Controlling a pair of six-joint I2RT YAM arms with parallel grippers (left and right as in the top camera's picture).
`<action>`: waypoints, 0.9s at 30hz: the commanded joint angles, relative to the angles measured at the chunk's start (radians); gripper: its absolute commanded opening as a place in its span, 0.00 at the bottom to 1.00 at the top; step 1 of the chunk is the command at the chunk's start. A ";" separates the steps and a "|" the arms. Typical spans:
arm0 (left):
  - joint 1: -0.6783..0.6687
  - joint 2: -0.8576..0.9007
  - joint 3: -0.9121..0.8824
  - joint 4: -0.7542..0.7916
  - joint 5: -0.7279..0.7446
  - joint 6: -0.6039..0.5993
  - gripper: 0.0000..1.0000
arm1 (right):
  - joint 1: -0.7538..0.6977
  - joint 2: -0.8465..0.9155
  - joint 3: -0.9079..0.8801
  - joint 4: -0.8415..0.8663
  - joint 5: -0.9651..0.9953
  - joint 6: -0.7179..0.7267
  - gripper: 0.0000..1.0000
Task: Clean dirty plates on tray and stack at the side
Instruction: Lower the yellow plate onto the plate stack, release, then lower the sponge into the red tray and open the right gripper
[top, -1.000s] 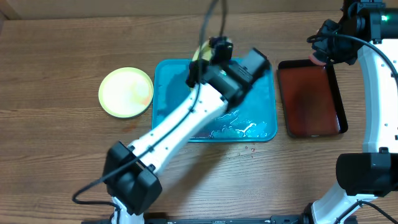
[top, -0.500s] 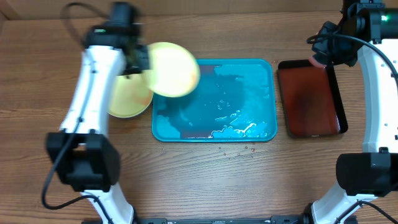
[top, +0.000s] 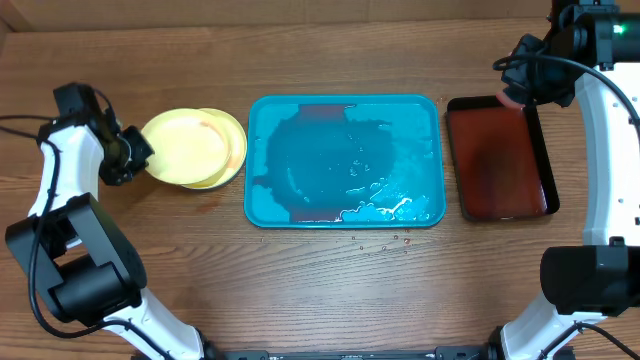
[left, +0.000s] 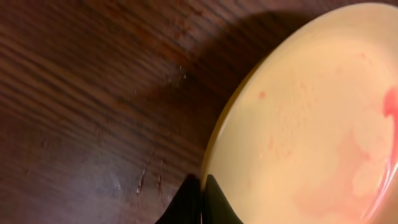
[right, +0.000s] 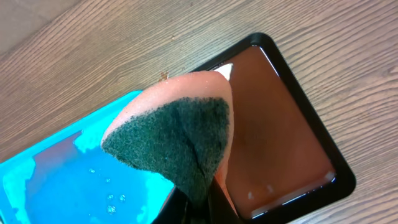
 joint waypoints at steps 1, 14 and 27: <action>-0.010 0.004 -0.035 0.049 0.061 -0.018 0.04 | -0.007 -0.009 0.011 0.005 0.002 -0.003 0.04; -0.100 0.003 -0.023 0.069 0.053 0.030 0.57 | -0.007 -0.009 0.011 -0.006 0.002 -0.003 0.04; -0.270 -0.009 0.345 -0.178 0.313 0.309 0.78 | -0.007 -0.006 -0.283 0.131 0.064 -0.122 0.07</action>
